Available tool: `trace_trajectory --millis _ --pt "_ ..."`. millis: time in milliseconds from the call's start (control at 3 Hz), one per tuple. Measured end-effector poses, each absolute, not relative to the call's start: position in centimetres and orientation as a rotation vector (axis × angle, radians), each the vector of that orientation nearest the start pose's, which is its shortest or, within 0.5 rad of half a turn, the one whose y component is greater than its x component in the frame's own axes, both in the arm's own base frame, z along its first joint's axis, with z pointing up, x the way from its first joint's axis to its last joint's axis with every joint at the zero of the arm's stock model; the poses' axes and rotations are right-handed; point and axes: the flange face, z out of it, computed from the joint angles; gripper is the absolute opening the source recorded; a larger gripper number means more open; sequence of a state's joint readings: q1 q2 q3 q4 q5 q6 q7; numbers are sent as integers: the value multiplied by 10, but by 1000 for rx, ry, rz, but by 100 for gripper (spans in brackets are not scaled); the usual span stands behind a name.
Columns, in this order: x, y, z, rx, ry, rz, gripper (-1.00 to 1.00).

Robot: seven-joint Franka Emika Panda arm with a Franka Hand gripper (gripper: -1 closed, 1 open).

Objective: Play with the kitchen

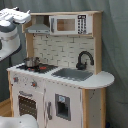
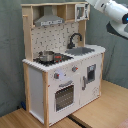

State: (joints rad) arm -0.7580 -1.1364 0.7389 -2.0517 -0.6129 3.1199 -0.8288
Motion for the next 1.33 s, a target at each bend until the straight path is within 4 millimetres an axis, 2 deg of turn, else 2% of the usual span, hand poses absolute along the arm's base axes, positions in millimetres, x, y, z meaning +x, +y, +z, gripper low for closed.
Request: trace_trajectory --millis 333,1333 --pt "276 358 789 623 976 836 100" --pt "283 387 778 683 802 913 100"
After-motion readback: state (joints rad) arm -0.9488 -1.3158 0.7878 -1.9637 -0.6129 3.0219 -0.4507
